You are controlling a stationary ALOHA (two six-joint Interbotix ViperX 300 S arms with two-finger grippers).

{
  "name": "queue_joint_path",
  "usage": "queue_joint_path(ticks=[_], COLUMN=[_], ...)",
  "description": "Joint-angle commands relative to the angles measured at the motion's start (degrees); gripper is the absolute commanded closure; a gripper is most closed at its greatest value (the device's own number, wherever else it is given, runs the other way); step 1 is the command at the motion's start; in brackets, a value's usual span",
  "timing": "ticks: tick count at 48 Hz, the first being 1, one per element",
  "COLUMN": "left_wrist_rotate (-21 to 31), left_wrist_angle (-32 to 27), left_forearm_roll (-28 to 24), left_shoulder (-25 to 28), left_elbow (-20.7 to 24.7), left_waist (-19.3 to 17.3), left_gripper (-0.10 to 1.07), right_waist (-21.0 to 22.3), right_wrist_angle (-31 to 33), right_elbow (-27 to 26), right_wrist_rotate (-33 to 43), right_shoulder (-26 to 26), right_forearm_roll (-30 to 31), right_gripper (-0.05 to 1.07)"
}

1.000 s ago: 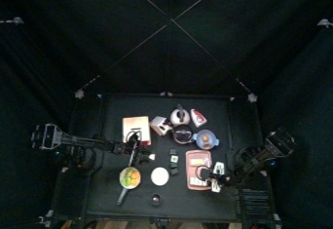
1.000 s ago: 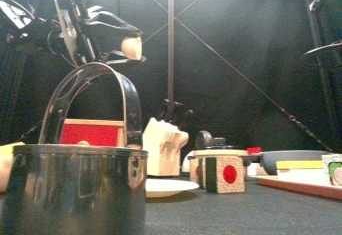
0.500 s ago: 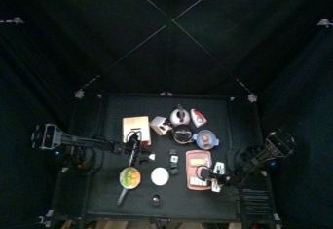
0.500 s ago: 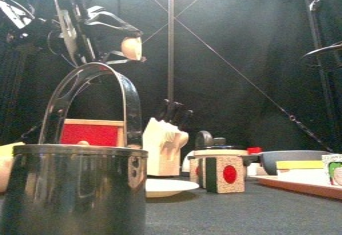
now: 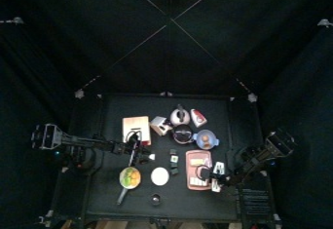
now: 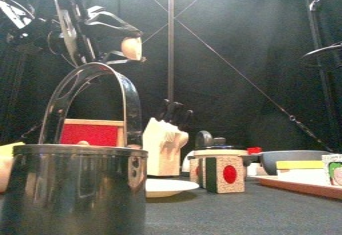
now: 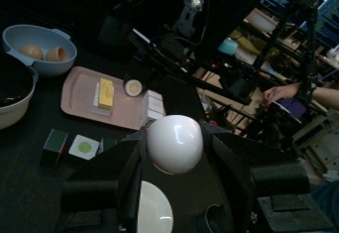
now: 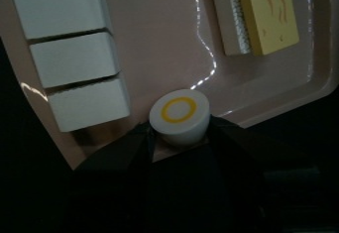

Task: Grab other half of egg

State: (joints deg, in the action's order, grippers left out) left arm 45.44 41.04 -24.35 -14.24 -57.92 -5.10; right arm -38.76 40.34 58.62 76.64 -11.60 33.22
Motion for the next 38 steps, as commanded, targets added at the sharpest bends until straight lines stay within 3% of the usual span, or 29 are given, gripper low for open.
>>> queue_joint_path(ticks=[1,38], left_wrist_rotate=[-0.1,-0.1], left_wrist_angle=[0.2,0.0], left_forearm_roll=[0.0,-0.4], left_shoulder=[-0.2,-0.2], left_elbow=[0.6,0.5], left_waist=[-0.2,-0.1], left_gripper=[0.44,0.44], right_waist=[0.6,8.0], right_wrist_angle=[0.0,0.2], right_elbow=[-0.4,-5.5], right_wrist_rotate=[0.2,0.8], right_shoulder=[-0.5,-7.1], right_forearm_roll=[0.0,-0.4], right_gripper=[0.29,0.31])
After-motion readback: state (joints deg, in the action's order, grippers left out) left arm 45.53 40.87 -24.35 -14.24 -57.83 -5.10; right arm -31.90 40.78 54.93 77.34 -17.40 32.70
